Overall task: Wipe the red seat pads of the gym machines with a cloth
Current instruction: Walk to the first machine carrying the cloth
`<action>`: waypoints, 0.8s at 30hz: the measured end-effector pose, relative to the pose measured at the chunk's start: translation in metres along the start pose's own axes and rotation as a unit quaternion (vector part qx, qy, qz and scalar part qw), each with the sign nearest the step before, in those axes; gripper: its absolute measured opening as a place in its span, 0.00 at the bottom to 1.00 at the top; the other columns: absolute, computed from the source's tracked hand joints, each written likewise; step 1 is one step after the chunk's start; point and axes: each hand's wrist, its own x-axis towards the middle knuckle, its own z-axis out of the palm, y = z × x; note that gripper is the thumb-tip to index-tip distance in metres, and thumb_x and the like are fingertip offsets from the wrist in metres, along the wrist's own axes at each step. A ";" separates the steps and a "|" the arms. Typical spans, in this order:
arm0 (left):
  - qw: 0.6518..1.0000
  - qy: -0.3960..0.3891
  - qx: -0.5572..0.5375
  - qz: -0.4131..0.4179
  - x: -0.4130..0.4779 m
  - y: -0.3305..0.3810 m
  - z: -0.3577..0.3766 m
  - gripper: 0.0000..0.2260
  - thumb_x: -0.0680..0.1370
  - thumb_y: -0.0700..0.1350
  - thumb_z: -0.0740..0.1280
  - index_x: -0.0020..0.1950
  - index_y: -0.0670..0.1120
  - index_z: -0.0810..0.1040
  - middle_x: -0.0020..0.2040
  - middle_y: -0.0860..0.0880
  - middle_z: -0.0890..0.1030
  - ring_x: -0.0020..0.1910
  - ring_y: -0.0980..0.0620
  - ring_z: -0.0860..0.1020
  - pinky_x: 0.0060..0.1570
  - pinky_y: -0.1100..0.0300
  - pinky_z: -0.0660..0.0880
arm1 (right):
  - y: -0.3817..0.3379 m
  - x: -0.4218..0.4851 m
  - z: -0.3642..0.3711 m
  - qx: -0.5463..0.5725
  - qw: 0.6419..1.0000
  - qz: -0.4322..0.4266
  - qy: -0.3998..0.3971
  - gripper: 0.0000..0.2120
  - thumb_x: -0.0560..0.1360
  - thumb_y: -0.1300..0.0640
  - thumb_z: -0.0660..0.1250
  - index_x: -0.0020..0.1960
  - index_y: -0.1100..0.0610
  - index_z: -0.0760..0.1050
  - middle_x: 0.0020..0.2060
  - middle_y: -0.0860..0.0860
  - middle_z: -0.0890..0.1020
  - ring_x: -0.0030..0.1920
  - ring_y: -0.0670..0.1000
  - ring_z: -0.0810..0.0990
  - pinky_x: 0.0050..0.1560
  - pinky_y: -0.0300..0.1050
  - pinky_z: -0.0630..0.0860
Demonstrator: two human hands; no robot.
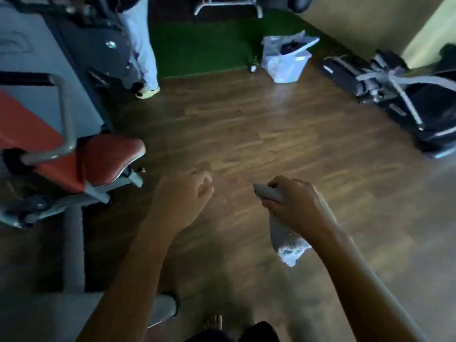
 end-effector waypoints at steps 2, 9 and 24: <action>0.999 0.008 0.008 -0.038 0.011 -0.013 -0.005 0.09 0.81 0.54 0.65 0.57 0.53 0.80 0.54 0.53 0.80 0.55 0.49 0.79 0.56 0.49 0.75 | -0.007 0.039 0.001 0.001 0.998 -0.054 -0.016 0.15 0.73 0.46 0.74 0.58 0.48 0.80 0.44 0.47 0.75 0.50 0.55 0.80 0.43 0.43 0.67; 0.979 0.065 0.018 -0.194 0.067 -0.033 -0.009 0.09 0.80 0.52 0.67 0.58 0.51 0.81 0.54 0.53 0.81 0.54 0.50 0.79 0.58 0.47 0.74 | -0.030 0.184 0.009 0.032 0.970 -0.236 -0.050 0.10 0.73 0.49 0.73 0.53 0.49 0.83 0.44 0.51 0.82 0.45 0.55 0.82 0.43 0.46 0.75; 0.891 0.158 0.046 -0.422 0.171 -0.092 -0.020 0.12 0.81 0.54 0.64 0.61 0.54 0.80 0.56 0.55 0.82 0.55 0.51 0.80 0.54 0.49 0.77 | -0.133 0.418 0.041 0.024 0.836 -0.518 -0.180 0.15 0.75 0.43 0.62 0.54 0.50 0.80 0.42 0.47 0.82 0.43 0.48 0.80 0.45 0.52 0.79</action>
